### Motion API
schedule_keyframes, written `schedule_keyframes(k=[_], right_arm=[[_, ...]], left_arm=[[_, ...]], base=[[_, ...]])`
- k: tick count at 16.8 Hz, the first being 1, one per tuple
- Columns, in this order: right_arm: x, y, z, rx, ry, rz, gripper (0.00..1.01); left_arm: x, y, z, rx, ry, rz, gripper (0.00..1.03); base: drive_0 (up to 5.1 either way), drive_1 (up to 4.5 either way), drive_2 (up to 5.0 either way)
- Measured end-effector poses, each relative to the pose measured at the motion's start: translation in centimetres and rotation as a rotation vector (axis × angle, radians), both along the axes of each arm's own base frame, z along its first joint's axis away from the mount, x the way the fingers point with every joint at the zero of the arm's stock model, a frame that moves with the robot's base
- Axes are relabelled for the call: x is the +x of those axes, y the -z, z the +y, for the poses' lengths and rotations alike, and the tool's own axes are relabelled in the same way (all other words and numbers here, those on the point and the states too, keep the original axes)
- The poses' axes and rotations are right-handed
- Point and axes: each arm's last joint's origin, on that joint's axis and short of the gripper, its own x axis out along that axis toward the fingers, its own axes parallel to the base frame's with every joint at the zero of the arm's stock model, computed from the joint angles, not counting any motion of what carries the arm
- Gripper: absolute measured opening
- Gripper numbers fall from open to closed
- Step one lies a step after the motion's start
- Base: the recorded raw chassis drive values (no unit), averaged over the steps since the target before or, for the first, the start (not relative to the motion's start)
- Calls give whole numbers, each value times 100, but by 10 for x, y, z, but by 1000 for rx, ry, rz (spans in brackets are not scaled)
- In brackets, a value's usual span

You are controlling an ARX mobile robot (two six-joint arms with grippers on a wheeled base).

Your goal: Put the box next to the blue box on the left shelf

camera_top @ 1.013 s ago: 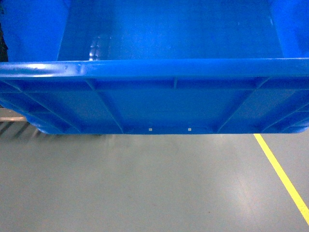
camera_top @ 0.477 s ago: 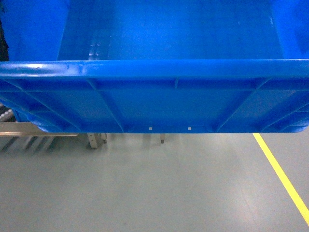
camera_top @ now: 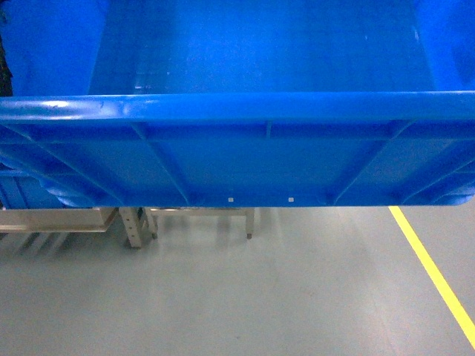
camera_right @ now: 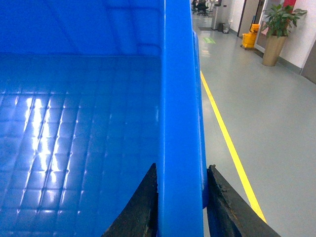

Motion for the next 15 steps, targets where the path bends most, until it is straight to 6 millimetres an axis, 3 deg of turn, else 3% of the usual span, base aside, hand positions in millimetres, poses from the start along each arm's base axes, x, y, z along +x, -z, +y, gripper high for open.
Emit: schedule_keyframes(k=[15], right_arm=[[1, 1, -2, -1, 6, 1, 21]], left_arm=[[0, 0, -1, -1, 3, -1, 20]], base=[[-1, 432, -434]])
